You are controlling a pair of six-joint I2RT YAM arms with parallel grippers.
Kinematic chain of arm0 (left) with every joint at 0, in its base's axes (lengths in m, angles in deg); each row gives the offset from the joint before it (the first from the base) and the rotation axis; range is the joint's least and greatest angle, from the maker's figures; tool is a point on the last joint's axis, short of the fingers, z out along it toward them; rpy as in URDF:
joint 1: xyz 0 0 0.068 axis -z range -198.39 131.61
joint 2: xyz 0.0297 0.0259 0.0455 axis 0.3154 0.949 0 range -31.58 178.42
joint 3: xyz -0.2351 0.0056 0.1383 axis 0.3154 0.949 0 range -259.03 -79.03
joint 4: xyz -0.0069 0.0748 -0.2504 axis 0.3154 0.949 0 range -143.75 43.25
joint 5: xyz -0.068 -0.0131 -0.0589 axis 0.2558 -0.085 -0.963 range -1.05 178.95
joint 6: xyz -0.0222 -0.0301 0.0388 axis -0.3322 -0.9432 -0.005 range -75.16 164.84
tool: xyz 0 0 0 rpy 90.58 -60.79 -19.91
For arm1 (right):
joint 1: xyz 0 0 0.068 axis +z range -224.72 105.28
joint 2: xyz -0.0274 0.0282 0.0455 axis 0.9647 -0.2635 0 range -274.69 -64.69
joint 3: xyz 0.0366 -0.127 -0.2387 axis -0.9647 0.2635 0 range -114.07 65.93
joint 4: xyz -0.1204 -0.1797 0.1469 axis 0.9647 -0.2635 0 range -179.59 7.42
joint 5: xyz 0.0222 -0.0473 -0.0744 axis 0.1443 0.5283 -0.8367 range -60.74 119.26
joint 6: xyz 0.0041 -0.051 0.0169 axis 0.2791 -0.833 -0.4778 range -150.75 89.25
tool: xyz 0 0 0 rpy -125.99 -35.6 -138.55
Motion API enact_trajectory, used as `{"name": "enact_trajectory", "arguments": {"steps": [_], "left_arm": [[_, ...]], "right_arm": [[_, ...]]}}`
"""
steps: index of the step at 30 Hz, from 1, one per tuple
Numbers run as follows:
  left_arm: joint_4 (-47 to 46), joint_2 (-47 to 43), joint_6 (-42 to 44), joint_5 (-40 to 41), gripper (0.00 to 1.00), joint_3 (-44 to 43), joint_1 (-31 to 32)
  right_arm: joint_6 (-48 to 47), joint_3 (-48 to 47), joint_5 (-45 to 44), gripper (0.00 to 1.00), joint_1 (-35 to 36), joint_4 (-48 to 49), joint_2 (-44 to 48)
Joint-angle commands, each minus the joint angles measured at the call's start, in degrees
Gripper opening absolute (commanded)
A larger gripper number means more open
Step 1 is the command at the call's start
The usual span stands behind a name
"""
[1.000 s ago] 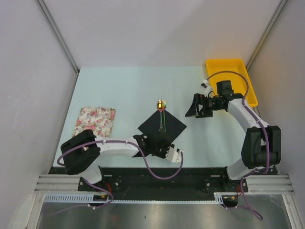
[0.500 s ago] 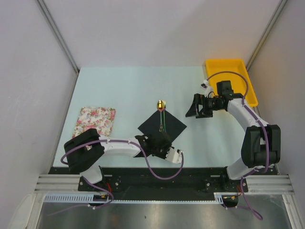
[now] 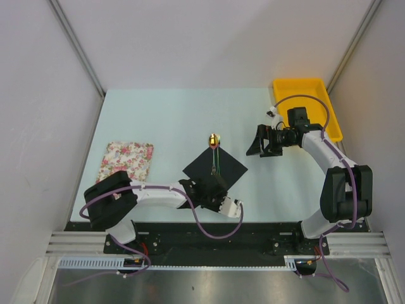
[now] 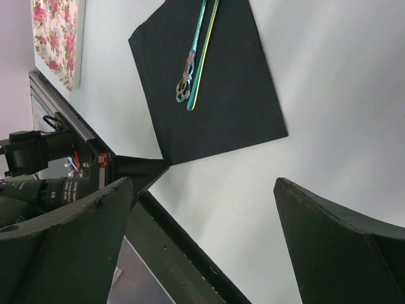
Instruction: Place the utensils on the paper napkin and roll it up
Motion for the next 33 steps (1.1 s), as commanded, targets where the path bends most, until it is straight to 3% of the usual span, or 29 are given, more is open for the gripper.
{"name": "enact_trajectory", "arguments": {"steps": [1,18,27,31,33], "left_arm": [[2.95,-3.28,-0.68,-4.05,0.0,-2.42,-0.22],[7.09,-0.99,-4.9,-8.89,0.0,-13.85,-11.02],[5.94,5.24,-5.86,-8.89,0.0,-19.29,-16.3],[5.77,7.79,-7.18,-9.07,0.0,-21.06,-18.67],[5.33,8.93,-7.45,-9.07,0.0,-21.5,-19.2]], "right_arm": [[-0.42,-1.1,0.97,1.0,-0.09,-0.25,-0.26],[0.72,-1.89,1.24,1.0,0.43,0.89,-0.7],[4.49,-1.37,3.78,0.99,1.31,4.05,-2.37],[7.39,-0.05,5.98,0.87,1.66,6.52,-3.51],[8.89,1.18,7.38,0.76,2.1,8.09,-4.04]]}}
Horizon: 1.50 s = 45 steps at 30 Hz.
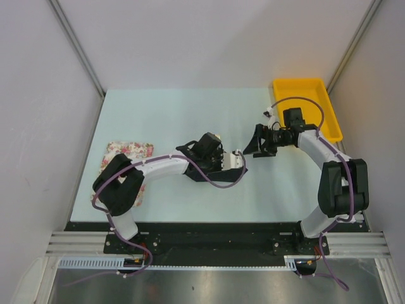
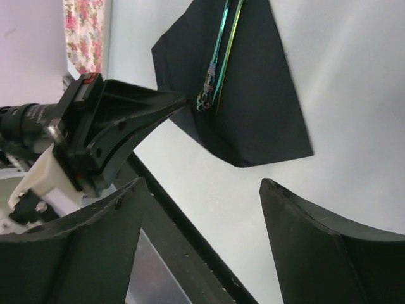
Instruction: Place the utensils on the paper napkin and roll it up
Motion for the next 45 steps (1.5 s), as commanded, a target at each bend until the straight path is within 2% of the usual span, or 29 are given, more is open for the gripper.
{"name": "enact_trajectory", "arguments": {"steps": [1,5,16,21,33,45], "left_arm": [[-1.36,1.83,-1.96,-2.03,0.0,-3.1,-1.69],[-3.29,2.98,-2.75,-1.41,0.0,-3.27,-2.31],[-6.19,4.82,-3.02,0.43,0.0,-2.4,-2.75],[-7.07,5.44,-3.11,1.05,0.0,-2.3,-2.84],[-8.31,5.44,-3.02,2.37,0.0,-0.46,-3.19],[-4.88,6.93,-3.54,3.42,0.0,-2.74,-3.19]], "right_arm": [[5.48,1.29,5.04,0.74,1.05,4.86,-1.77],[9.27,3.22,6.9,0.61,2.72,7.5,-4.05],[17.88,7.62,8.75,0.49,7.73,16.2,-8.19],[19.56,8.24,8.39,0.36,9.58,18.49,-11.26],[22.98,6.83,7.34,0.27,11.51,22.53,-16.54],[22.81,4.99,4.71,0.22,12.48,22.45,-20.76]]}}
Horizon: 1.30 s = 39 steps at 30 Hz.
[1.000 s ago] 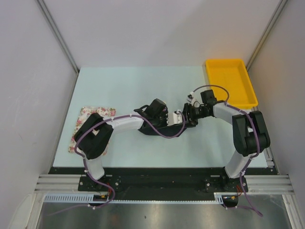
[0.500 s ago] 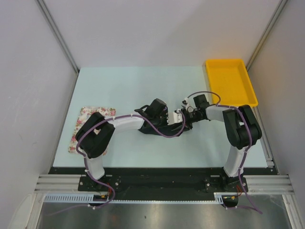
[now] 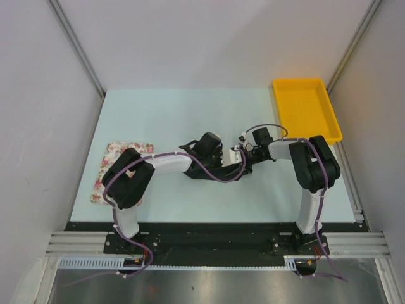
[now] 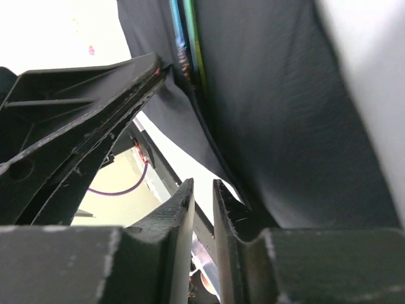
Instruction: Place the utensils on the paper napkin and roll it up
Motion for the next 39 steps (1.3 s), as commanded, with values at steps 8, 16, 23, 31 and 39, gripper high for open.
{"name": "enact_trajectory", "arguments": {"steps": [8,16,23,31,39], "left_arm": [[3.41,-0.41,-5.21,0.75,0.17,-2.73,-1.59],[12.37,-9.55,-22.09,-14.19,0.49,-3.17,-8.45],[13.17,-8.07,-34.66,-27.03,0.55,-1.32,-13.2],[10.98,-4.37,-38.01,-28.88,0.57,0.17,-13.2],[11.59,0.11,-39.77,-27.82,0.53,-0.88,-13.2]], "right_arm": [[-1.94,-3.5,-4.36,0.17,0.55,-1.67,-3.85],[-2.91,-3.85,-6.38,0.15,0.64,-2.9,-3.68],[-3.61,-3.94,-7.17,0.15,0.64,-3.52,-3.41],[-4.14,-3.94,-7.96,0.14,0.64,-3.96,-2.45],[-4.49,-4.03,-8.4,0.13,0.64,-4.57,-2.62]]}}
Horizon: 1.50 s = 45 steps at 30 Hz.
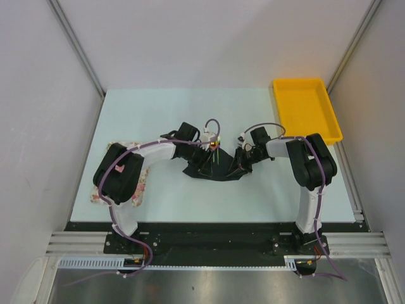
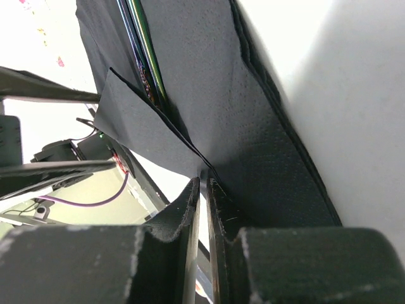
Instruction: Place the utensils on the paper napkin and roll it up
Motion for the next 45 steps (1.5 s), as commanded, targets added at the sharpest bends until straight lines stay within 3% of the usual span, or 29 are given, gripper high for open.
{"name": "enact_trajectory", "arguments": {"steps": [1,10,20,32,35,40,45], "left_arm": [[-0.65,1.86,-1.82,-2.01,0.51,-0.71,0.0],[0.58,4.76,-4.11,0.62,0.13,-2.37,-0.7],[2.6,7.92,-4.55,1.15,0.06,-4.66,-0.88],[3.92,8.81,-5.51,2.2,0.08,-4.93,-1.23],[4.27,8.2,-6.04,2.29,0.16,-4.66,-2.11],[-1.34,1.35,-7.01,-6.13,0.36,-0.45,-7.02],[-1.36,-6.65,-5.87,-14.92,0.38,3.16,-8.79]], "right_arm": [[-1.72,-0.99,-3.51,0.14,0.13,-1.23,0.59],[-2.33,-1.26,-3.69,0.13,0.13,-1.76,1.03],[-2.69,-1.87,-2.02,0.15,1.45,-2.46,4.89],[-1.72,-2.49,-3.06,0.16,3.47,-1.49,2.18],[-2.16,-2.49,-4.56,0.16,3.21,-2.02,0.59],[-1.98,-1.96,-5.71,0.15,2.51,-2.81,-0.73],[-1.63,-1.87,-5.97,0.15,2.24,-2.81,-1.08]]}}
